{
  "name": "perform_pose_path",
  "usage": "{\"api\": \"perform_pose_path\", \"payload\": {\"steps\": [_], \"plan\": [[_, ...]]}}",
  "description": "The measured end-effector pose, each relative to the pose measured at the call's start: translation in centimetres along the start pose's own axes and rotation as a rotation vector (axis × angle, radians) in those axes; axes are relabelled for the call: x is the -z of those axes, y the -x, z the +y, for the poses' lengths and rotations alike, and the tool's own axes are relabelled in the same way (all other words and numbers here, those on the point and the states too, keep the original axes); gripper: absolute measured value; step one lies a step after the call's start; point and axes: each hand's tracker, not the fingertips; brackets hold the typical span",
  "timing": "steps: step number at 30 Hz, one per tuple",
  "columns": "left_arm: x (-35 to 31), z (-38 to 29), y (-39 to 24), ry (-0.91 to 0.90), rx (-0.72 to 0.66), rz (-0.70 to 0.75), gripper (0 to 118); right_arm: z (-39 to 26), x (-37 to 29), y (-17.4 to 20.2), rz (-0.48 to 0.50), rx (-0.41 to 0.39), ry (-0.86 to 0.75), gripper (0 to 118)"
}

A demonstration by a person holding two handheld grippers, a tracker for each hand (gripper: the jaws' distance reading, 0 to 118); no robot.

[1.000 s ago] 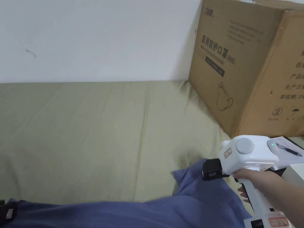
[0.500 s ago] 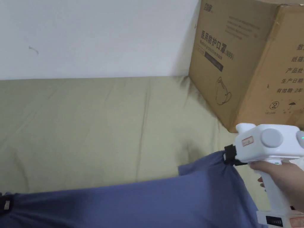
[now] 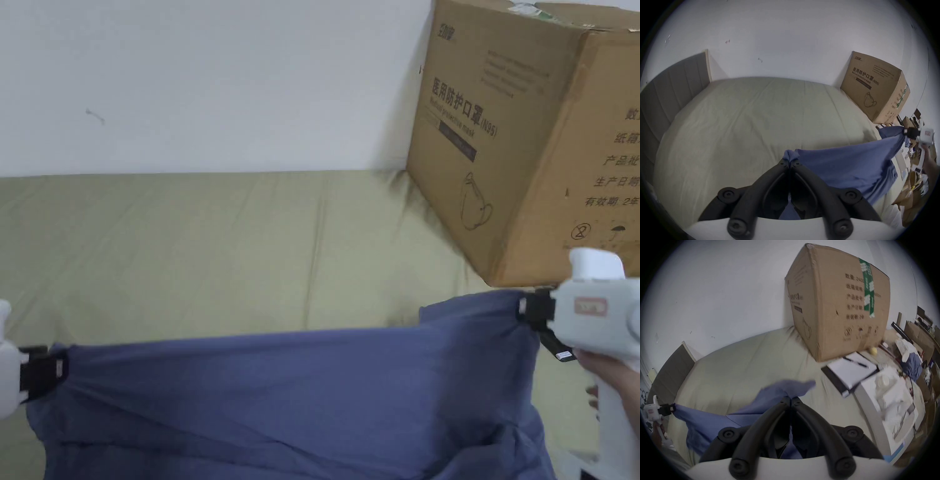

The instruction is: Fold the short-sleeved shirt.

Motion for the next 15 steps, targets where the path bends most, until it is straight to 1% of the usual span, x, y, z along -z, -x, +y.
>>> {"api": "perform_pose_path", "payload": {"steps": [3, 4, 7, 9, 12, 13, 14, 15], "plan": [[-1.5, -4.4, 1.5, 0.089, -0.056, -0.046, 0, -5.7, -2.4, -2.5, 0.019, 0.041, 0.114, 1], [-2.0, -6.0, 2.0, 0.118, -0.075, -0.064, 0, -7.8, -3.0, -3.4, 0.004, 0.048, 0.162, 1], [-2.9, -10.2, 3.1, 0.196, -0.097, -0.091, 0, -13.4, -4.7, -4.9, -0.008, 0.018, 0.276, 1], [-2.8, -12.0, 3.1, 0.232, -0.061, -0.082, 0, -15.9, -4.9, -5.4, -0.018, 0.006, 0.309, 1], [-2.1, -13.2, 2.9, 0.253, -0.032, -0.063, 0, -17.3, -4.1, -5.4, -0.034, 0.041, 0.315, 1], [-1.9, -13.3, 2.7, 0.254, -0.015, -0.053, 2, -17.4, -3.8, -5.2, -0.045, 0.052, 0.299, 2], [-1.8, -13.2, 2.5, 0.250, 0.006, -0.029, 14, -17.2, -3.6, -5.1, -0.055, 0.061, 0.292, 9], [-1.7, -13.1, 2.3, 0.239, 0.040, 0.023, 33, -16.9, -3.4, -4.9, -0.064, 0.067, 0.295, 22]]}}
